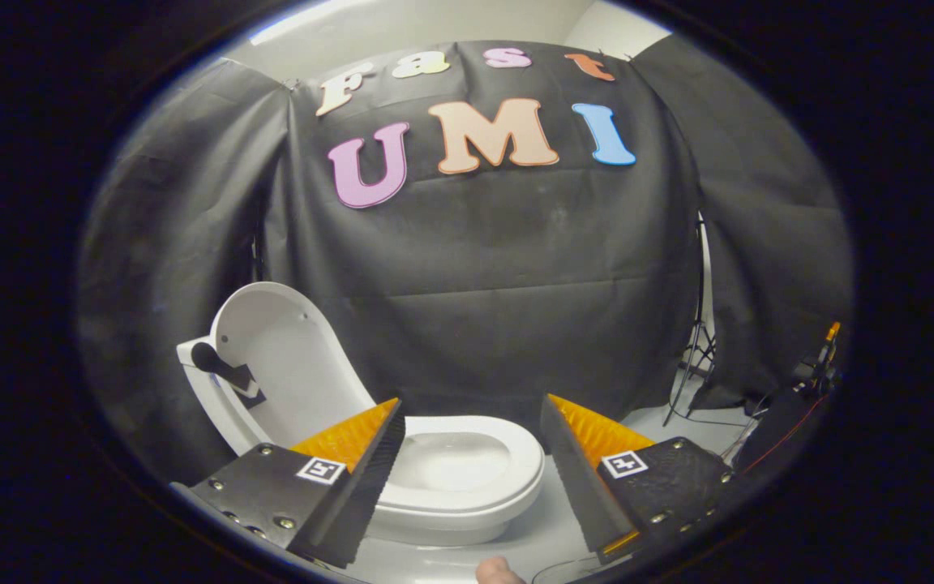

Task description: Open the toilet lid.

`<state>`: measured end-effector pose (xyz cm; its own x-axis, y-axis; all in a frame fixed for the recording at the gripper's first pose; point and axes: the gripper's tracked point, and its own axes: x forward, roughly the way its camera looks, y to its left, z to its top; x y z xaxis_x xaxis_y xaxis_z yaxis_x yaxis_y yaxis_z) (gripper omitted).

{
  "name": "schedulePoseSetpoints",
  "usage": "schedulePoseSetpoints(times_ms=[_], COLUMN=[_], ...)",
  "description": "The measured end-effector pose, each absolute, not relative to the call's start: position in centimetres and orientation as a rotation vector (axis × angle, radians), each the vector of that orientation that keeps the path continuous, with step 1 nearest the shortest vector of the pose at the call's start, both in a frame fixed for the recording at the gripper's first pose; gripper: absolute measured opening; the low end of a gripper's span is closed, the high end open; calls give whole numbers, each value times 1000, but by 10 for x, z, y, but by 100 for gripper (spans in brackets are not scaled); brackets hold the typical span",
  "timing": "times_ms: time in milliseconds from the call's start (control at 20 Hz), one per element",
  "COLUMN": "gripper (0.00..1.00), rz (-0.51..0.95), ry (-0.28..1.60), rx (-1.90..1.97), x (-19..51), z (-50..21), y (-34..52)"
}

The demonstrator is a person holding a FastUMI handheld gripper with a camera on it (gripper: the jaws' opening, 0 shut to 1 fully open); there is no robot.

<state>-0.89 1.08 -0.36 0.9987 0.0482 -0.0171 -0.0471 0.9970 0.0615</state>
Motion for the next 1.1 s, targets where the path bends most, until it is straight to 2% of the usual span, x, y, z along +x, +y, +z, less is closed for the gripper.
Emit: schedulePoseSetpoints(times_ms=[1100], gripper=[99], rz=[42], ry=[11], rx=[15], x=[-17], z=[5], y=[5])
